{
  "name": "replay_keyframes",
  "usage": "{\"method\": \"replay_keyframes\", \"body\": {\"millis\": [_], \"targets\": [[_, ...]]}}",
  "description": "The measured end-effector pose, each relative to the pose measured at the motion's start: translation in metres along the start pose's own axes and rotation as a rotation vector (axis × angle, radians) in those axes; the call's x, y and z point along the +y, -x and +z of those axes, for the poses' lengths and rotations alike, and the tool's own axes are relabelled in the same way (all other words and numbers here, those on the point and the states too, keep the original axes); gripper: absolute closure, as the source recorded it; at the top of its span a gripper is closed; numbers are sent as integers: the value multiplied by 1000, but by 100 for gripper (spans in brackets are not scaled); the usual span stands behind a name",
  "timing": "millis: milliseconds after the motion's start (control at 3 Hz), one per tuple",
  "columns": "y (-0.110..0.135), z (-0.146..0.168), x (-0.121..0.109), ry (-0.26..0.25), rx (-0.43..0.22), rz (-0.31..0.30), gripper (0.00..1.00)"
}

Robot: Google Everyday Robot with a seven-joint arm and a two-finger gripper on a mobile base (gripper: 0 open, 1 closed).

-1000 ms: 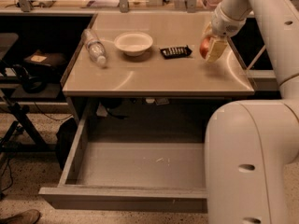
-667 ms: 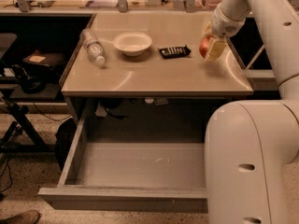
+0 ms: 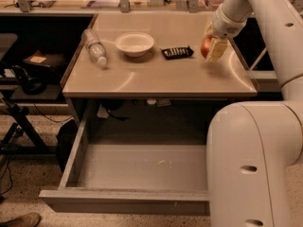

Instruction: Pick apple from top drawer and place on counter

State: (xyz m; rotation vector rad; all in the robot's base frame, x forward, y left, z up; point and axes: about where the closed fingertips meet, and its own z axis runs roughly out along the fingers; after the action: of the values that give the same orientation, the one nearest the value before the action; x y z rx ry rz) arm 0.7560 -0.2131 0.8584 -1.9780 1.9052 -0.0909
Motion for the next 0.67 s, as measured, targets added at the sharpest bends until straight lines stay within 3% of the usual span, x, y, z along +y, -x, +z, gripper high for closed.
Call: {"method": "replay_keyframes", "body": {"millis": [333, 667], "targets": [[0, 0, 0, 0, 0, 0, 12], [0, 0, 0, 0, 0, 0, 0]]}}
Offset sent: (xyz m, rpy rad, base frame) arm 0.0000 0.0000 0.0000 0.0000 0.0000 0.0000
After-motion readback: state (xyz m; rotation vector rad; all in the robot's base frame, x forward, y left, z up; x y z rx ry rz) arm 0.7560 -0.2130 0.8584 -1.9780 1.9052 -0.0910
